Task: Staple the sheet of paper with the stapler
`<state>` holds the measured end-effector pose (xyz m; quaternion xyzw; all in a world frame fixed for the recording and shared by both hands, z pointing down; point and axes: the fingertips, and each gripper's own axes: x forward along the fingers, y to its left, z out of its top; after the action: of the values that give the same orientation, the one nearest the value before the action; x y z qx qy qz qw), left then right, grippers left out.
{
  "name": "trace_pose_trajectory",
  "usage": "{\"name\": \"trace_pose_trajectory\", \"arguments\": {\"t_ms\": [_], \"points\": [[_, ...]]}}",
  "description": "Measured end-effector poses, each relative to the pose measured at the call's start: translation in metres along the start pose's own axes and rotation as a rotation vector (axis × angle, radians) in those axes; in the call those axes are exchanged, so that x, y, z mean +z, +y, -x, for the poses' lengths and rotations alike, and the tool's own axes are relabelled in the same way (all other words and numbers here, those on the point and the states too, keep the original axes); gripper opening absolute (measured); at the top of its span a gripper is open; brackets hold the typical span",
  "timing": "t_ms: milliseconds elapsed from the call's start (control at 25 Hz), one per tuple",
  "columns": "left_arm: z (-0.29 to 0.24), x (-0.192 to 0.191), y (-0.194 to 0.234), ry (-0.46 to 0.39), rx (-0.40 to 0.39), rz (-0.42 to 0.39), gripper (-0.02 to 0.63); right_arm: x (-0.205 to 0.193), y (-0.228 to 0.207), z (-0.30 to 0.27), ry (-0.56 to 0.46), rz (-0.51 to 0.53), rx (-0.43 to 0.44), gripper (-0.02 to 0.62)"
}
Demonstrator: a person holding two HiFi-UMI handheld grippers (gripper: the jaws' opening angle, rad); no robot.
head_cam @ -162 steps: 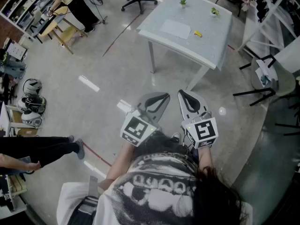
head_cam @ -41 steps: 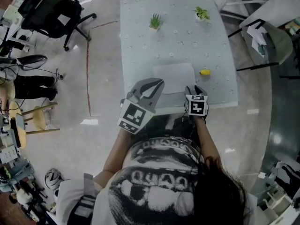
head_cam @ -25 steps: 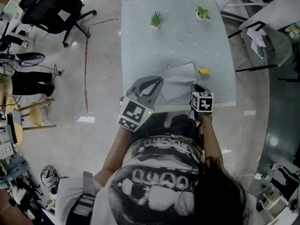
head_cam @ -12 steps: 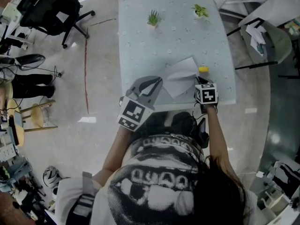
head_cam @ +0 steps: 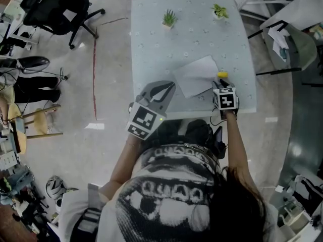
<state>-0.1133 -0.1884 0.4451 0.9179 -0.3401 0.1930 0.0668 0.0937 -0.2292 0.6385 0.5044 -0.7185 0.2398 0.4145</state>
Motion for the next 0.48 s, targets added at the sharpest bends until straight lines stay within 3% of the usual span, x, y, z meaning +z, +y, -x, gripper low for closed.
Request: {"name": "trace_pose_trajectory", "arguments": {"t_ms": [200,400,480], "points": [[-0.001,-0.002,-0.001,0.003,-0.004,-0.001,0.006,-0.001,-0.005,0.003,-0.01,-0.017,-0.049,0.19],[-0.002,-0.001,-0.001,0.006,-0.006,-0.004,0.006,0.0,-0.007,0.011,-0.042,-0.038,-0.053,0.187],[-0.002,-0.001,0.0,0.006,-0.006,-0.003,0.006,0.004,-0.009,0.018,-0.071,-0.039,-0.044,0.154]]}}
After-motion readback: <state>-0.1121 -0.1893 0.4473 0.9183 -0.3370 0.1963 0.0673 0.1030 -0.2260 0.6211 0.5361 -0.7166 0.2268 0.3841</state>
